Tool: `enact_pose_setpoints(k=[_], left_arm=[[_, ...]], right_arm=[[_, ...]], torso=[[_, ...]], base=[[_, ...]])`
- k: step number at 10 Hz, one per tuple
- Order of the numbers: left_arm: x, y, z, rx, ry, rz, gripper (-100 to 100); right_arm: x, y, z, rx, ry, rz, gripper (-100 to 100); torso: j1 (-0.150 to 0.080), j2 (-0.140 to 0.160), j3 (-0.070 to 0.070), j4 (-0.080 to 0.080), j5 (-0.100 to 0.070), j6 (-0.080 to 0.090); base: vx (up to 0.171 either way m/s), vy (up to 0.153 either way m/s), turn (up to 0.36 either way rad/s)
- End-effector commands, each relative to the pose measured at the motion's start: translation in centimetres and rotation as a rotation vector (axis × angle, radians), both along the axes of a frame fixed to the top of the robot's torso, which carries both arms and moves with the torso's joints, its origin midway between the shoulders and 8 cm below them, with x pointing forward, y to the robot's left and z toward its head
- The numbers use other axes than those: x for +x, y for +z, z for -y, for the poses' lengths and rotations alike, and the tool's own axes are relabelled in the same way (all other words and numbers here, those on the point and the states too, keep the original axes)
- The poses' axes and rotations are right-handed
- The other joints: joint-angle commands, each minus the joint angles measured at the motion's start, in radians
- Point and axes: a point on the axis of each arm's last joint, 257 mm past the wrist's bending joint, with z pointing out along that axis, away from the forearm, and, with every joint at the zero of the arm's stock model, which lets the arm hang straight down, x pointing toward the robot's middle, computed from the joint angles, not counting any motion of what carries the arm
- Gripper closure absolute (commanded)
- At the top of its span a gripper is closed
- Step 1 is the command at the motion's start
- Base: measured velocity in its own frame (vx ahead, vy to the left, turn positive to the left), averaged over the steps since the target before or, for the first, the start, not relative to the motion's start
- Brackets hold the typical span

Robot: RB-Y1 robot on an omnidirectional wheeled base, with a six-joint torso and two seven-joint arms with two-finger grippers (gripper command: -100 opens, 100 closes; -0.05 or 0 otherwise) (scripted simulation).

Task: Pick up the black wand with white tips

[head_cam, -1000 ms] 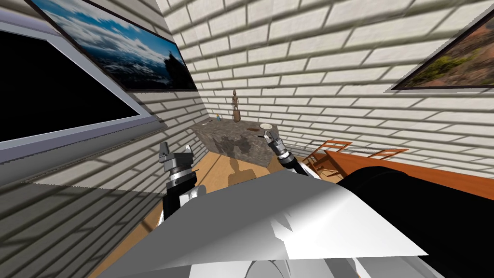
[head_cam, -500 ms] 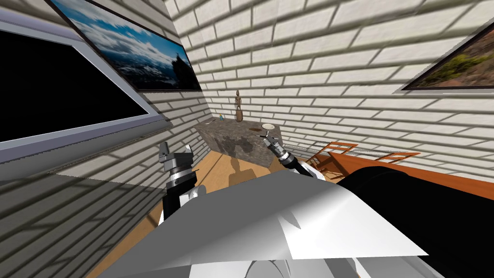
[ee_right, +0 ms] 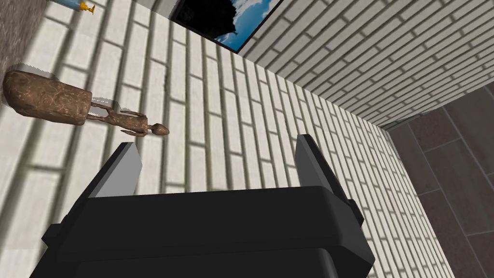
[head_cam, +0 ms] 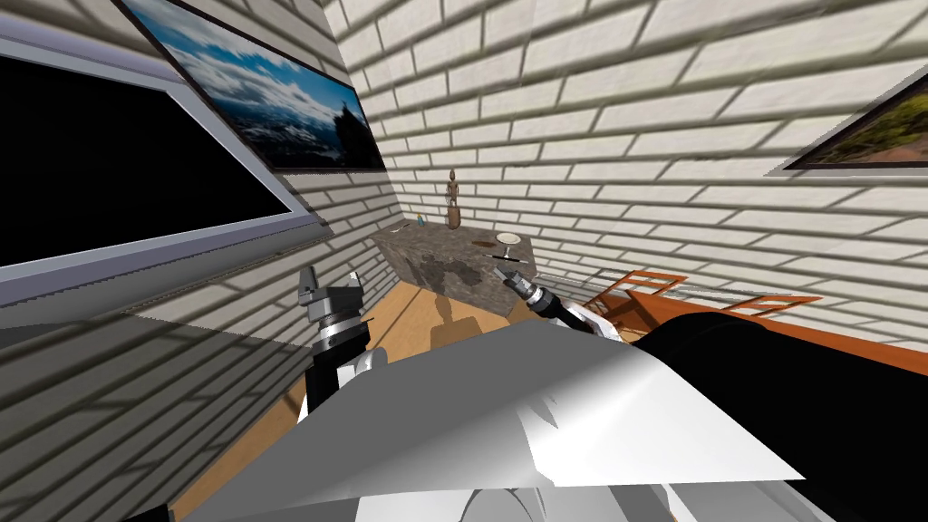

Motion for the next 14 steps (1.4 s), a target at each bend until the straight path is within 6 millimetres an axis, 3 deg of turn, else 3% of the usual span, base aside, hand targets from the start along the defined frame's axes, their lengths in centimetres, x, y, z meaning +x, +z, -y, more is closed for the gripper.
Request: enact_pose_setpoints(k=[1,2,5,6,7,9,12,14], left_arm=[[0.0,0.0,0.0,0.0,0.0,0.0,0],[0.0,0.0,0.0,0.0,0.0,0.0,0],[0.0,0.0,0.0,0.0,0.0,0.0,0],[0.0,0.0,0.0,0.0,0.0,0.0,0],[0.0,0.0,0.0,0.0,0.0,0.0,0],[0.0,0.0,0.0,0.0,0.0,0.0,0],[0.0,0.0,0.0,0.0,0.0,0.0,0],[0.0,0.0,0.0,0.0,0.0,0.0,0]], right_arm=[[-0.2,-1.9,0.1,-0.057,0.022,-0.035,-100],[-0.3,-2.1,0.1,-0.078,0.034,-0.04,-100],[-0.9,-5.9,0.7,-0.198,0.075,-0.11,-100],[-1.0,-6.1,0.8,-0.225,0.09,-0.115,-100],[-1.3,-7.9,1.3,-0.274,0.1,-0.147,-100],[-1.6,-8.2,1.6,-0.315,0.122,-0.154,-100],[-2.5,-12.0,3.5,-0.453,0.159,-0.222,-100],[-2.7,-12.2,4.0,-0.496,0.18,-0.229,-100]], torso=[[0.0,0.0,0.0,0.0,0.0,0.0],[0.0,-0.001,0.0,0.0,0.0,-0.001],[0.0,-0.002,-0.001,0.0,0.0,0.0],[0.0,-0.003,-0.002,-0.001,0.0,-0.001],[-0.001,-0.003,-0.002,-0.001,0.0,0.0],[-0.001,-0.003,-0.002,-0.001,0.0,0.0],[-0.001,-0.002,-0.001,-0.001,0.0,0.0],[-0.001,-0.003,-0.002,-0.001,0.0,0.0]], base=[[0.021,0.014,0.138],[0.025,0.006,0.075],[0.044,0.005,0.133],[0.052,-0.004,0.075],[0.065,-0.001,0.124],[0.03,-0.004,0.052],[0.048,-0.002,0.153],[0.041,-0.01,0.03]])
